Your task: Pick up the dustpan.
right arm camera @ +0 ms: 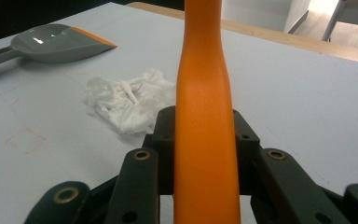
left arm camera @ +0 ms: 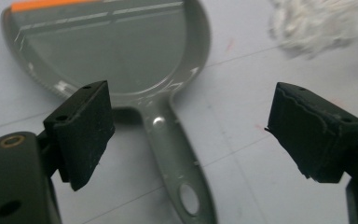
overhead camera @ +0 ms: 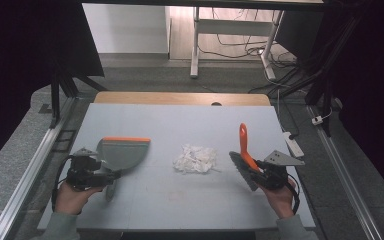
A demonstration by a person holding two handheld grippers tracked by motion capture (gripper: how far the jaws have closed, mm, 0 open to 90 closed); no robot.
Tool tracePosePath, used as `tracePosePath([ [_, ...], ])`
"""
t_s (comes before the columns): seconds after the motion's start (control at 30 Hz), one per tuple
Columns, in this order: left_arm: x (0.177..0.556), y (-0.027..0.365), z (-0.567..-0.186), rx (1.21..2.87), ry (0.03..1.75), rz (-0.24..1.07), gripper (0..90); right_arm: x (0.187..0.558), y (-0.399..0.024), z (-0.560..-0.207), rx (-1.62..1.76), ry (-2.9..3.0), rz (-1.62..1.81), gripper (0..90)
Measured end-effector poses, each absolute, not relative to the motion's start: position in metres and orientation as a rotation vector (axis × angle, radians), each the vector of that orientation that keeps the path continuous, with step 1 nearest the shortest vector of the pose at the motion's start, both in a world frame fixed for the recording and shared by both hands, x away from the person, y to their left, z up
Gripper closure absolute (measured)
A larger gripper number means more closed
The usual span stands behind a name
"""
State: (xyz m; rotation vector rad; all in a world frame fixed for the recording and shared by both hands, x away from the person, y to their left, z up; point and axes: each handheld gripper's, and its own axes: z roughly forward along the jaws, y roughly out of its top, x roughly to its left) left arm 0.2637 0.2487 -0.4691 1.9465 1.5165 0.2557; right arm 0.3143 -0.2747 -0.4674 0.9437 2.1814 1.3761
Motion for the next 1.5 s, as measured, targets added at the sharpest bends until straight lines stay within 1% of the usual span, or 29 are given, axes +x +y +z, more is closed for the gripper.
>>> tracePosePath([
  [0.2, 0.273, 0.245, -0.477, 1.973, 1.566, 0.238, 12.8, 0.316, -0.275, -0.467, 0.943, 2.18, 1.375, 70.3],
  [0.33, 0.277, 0.244, -0.486, 1.988, 1.588, 0.2, 12.3, 0.316, -0.276, -0.467, 0.946, 2.178, 1.377, 70.3],
  [0.63, 0.28, 0.245, -0.501, 1.987, 1.626, 0.16, 12.3, 0.316, -0.276, -0.467, 0.946, 2.175, 1.372, 70.3],
  [1.0, 0.286, 0.24, -0.513, 1.999, 1.657, 0.144, 14.7, 0.316, -0.276, -0.468, 0.945, 2.179, 1.364, 70.3],
  [1.13, 0.287, 0.24, -0.517, 1.994, 1.669, 0.148, 16.9, 0.316, -0.275, -0.468, 0.943, 2.18, 1.361, 70.3],
  [1.4, 0.291, 0.239, -0.522, 1.972, 1.682, 0.149, 26.2, 0.317, -0.275, -0.469, 0.942, 2.181, 1.355, 70.3],
  [1.5, 0.292, 0.24, -0.525, 1.957, 1.693, 0.139, 31.4, 0.316, -0.275, -0.469, 0.942, 2.182, 1.354, 70.3],
])
